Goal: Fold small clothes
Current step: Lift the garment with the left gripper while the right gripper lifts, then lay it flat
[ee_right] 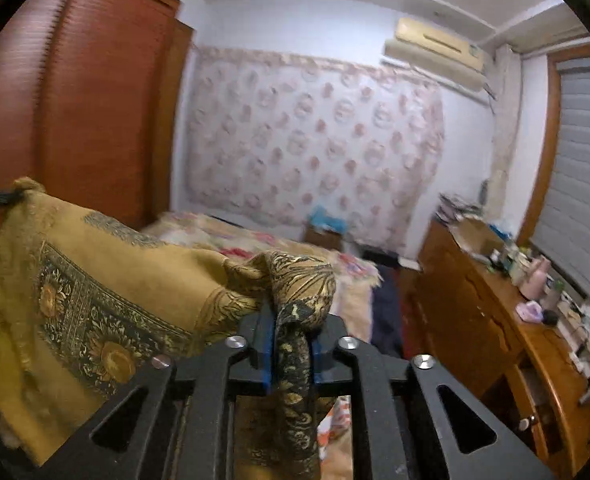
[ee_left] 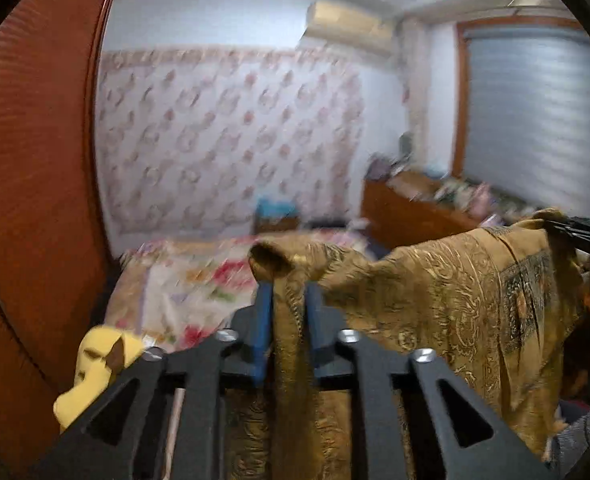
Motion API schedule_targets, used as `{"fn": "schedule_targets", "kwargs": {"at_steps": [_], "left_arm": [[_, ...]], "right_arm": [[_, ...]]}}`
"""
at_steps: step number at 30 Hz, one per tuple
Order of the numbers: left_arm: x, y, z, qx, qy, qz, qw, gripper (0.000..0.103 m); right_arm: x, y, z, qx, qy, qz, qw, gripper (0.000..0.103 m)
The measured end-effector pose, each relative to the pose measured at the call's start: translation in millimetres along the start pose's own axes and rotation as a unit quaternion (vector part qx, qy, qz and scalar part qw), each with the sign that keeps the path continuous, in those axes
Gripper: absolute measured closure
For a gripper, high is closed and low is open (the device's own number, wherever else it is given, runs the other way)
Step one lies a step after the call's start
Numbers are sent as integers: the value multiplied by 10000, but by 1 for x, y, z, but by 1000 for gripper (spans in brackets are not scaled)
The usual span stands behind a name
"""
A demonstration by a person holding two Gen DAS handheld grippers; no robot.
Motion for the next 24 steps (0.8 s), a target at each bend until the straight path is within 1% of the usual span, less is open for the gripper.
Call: {"fn": "schedule_targets", "kwargs": {"at_steps": [1, 2, 3, 4, 6, 7, 8, 12, 13, 14, 16, 18, 21, 24], "left_arm": [[-12, -16, -2, 22, 8, -188, 9998, 66], [-25, -28, -2, -61, 38, -328, 9994, 58], [-37, -36, -1, -139, 51, -459, 9988, 55], [-51, -43, 0, -163, 10, -596, 9981, 52], [-72, -48, 3, -130, -90, -754, 9970, 31], [-83, -50, 4, -131, -133, -835, 9963, 27], [-96, -54, 5, -156, -180, -943, 9953, 26], [-128, -48, 20, -187, -352, -1196, 9920, 26], [-135, -46, 24, -207, -383, -1252, 9912, 26], [-135, -44, 31, -204, -401, -1272, 9909, 26], [-150, -41, 39, -237, -450, -1348, 9896, 26], [-171, -39, 49, -356, -461, -1523, 9866, 26], [-198, -38, 60, -424, -464, -1731, 9829, 26], [-220, -46, 67, -517, -495, -1979, 9776, 26]], "right_arm": [[-10, -24, 3, -207, -2, -257, 9995, 64], [-21, -45, 6, -423, -48, -445, 9981, 59], [-35, -64, 8, -532, -172, -609, 9966, 58], [-51, -80, 7, -462, -310, -788, 9953, 57], [-78, -101, -3, -211, -442, -1002, 9938, 55], [-91, -107, -9, -150, -438, -1088, 9930, 55], [-103, -111, -15, -84, -409, -1171, 9922, 54], [-133, -114, -29, 283, -509, -1303, 9898, 54], [-134, -116, -20, 352, -550, -1305, 9893, 54], [-140, -113, -21, 418, -605, -1301, 9888, 54], [-150, -113, -15, 516, -705, -1361, 9868, 54], [-163, -105, 6, 546, -853, -1401, 9849, 54], [-187, -88, 17, 553, -1132, -1493, 9807, 54], [-209, -79, 32, 442, -1336, -1614, 9768, 54]]}}
Point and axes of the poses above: each gripper's, at about its wrist camera, not at the fingertips, and y roughly against the way its jaws point, z to its right, x to its top, the point moved 9 cm from there along -y, roughly the way its jaws point, and after that the axes turned 8 degrees about x, right-handed, at the moved point
